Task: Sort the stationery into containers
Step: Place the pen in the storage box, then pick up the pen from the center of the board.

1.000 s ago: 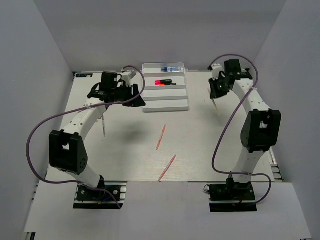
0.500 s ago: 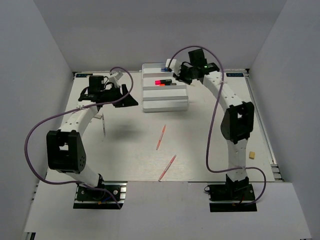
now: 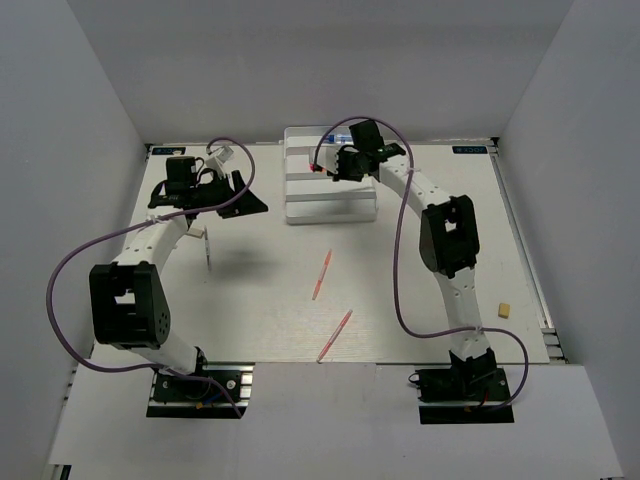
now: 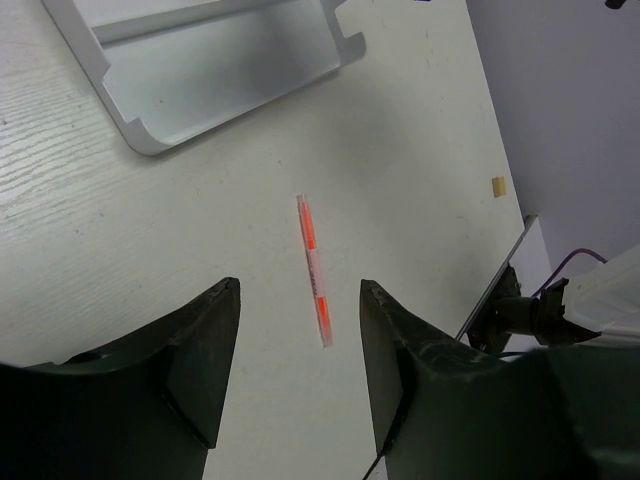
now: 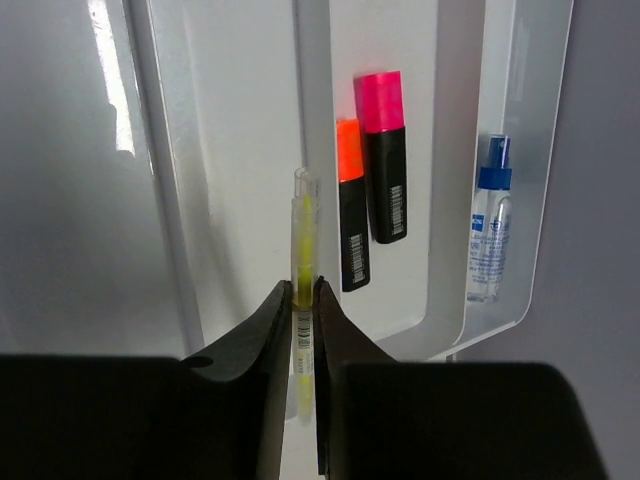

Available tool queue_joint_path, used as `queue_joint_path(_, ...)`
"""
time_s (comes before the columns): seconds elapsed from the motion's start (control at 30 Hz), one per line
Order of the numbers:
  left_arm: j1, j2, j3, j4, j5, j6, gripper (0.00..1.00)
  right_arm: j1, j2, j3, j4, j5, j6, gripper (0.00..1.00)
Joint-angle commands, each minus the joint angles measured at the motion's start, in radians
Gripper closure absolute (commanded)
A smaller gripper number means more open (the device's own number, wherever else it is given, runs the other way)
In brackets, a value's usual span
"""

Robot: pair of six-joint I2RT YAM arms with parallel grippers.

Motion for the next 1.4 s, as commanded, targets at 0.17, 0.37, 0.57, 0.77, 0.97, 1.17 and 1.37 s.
queue_joint_path(0.17, 0.006, -0.094, -0.006, -0.045, -0.119, 0.056, 0.39, 0.029, 0.055, 0.036, 0.055, -0.002, -0.001, 0.98)
queue_joint_path(0.37, -0.016, -0.149, -0.013, -0.045, -0.25, 0.069, 0.34, 0.047, 0.074, 0.043, 0.08, 0.011, 0.051, 0.68)
queue_joint_path(0.57, -0.016, -0.174, -0.001, -0.103, -0.331, 0.128, 0.34, 0.049, 0.01, 0.056, 0.082, -0.025, 0.151, 0.56)
queue_joint_path(0.77, -0.097, -0.218, -0.096, -0.132, -0.272, 0.187, 0.36, -0.025, -0.265, -0.091, 0.104, -0.064, 0.598, 0.57)
queue_joint_path(0.97, -0.434, -0.119, -0.219, -0.152, -0.411, 0.249, 0.35, -0.157, -0.713, -0.603, 0.146, -0.038, 0.93, 0.56)
queue_joint_path(1.17, -0.636, 0.107, -0.118, -0.15, -0.574, 0.191, 0.35, -0.237, -1.05, -0.921, 0.071, -0.041, 1.008, 0.56)
queue_joint_path(1.37, -0.697, 0.289, 0.059, -0.158, -0.664, 0.143, 0.4, -0.298, -1.162, -0.987, 0.043, -0.048, 1.05, 0.56)
